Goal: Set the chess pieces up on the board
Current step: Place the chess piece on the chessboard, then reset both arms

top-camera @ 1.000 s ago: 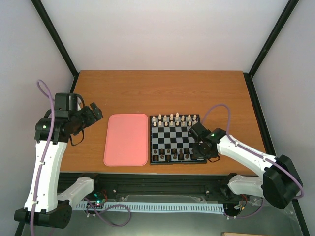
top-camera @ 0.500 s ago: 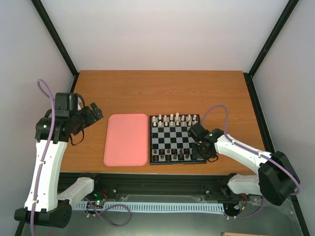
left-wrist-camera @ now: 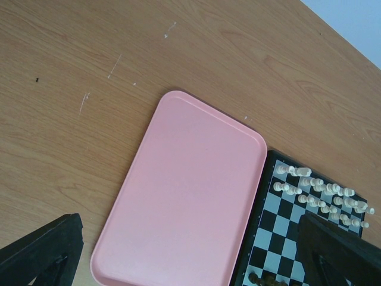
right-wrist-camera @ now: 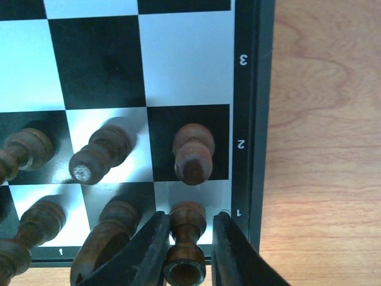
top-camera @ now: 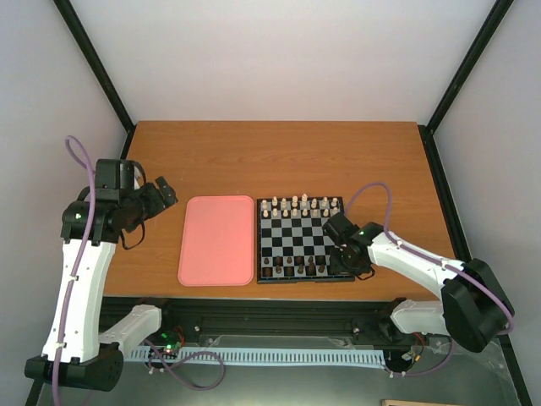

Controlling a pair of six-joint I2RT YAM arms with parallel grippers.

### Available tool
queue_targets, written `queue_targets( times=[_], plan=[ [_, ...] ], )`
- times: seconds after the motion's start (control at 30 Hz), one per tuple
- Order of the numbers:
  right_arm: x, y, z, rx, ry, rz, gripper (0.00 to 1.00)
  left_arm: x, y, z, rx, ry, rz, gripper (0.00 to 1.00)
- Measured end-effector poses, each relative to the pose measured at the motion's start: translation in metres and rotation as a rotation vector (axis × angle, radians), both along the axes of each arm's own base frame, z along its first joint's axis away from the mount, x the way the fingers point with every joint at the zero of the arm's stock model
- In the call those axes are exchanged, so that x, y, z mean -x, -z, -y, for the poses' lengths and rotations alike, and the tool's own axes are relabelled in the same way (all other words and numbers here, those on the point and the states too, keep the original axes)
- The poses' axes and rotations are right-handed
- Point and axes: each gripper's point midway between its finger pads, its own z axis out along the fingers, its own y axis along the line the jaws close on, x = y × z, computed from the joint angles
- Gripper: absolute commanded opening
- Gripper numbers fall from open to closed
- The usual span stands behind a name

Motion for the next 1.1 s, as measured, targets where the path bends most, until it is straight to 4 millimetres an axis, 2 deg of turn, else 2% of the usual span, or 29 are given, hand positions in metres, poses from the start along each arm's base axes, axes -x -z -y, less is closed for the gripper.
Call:
queue_targets(
  times=[0.23, 0.37, 0.5, 0.53, 0.57, 0.6, 0.63, 0.83, 0.97, 1.1],
  plan=[
    [0.005, -0.001, 0.006, 0.025, 0.001, -0.015, 0.27, 0.0, 0.002, 0.0, 0.0, 0.0, -0.005, 1.0],
    [0.005, -0.011, 0.007, 0.023, 0.002, -0.01, 0.37, 0.0, 0.002, 0.0, 0.0, 0.0, -0.005, 1.0],
    [-0.001, -0.037, 0.003, -0.007, 0.0, 0.038, 0.57, 0.0, 0.002, 0.0, 0.0, 0.0, -0.004, 1.0],
    [-0.003, -0.044, 0.002, -0.016, -0.002, 0.053, 0.65, 0.001, 0.001, 0.0, 0.0, 0.0, -0.003, 1.0],
    [-0.006, -0.052, 0.001, -0.024, -0.003, 0.068, 0.74, 0.001, 0.001, 0.0, 0.0, 0.0, -0.003, 1.0],
    [-0.008, -0.061, -0.001, -0.032, -0.008, 0.082, 0.94, 0.001, 0.001, 0.0, 0.0, 0.0, -0.003, 1.0],
    [-0.012, -0.068, -0.003, -0.041, -0.006, 0.095, 0.99, 0.001, 0.002, 0.0, -0.001, -0.001, -0.004, 1.0],
    [-0.04, -0.113, -0.02, -0.081, -0.021, 0.173, 1.0, 0.001, 0.007, -0.005, -0.034, -0.007, -0.015, 1.0],
    [-0.076, -0.142, -0.029, -0.107, -0.013, 0.232, 1.0, 0.001, 0.008, -0.008, -0.053, -0.011, -0.017, 1.0],
    [-0.125, -0.17, -0.022, -0.148, 0.032, 0.312, 1.0, 0.0, 0.01, -0.01, -0.067, -0.01, -0.027, 1.0]
  ],
)
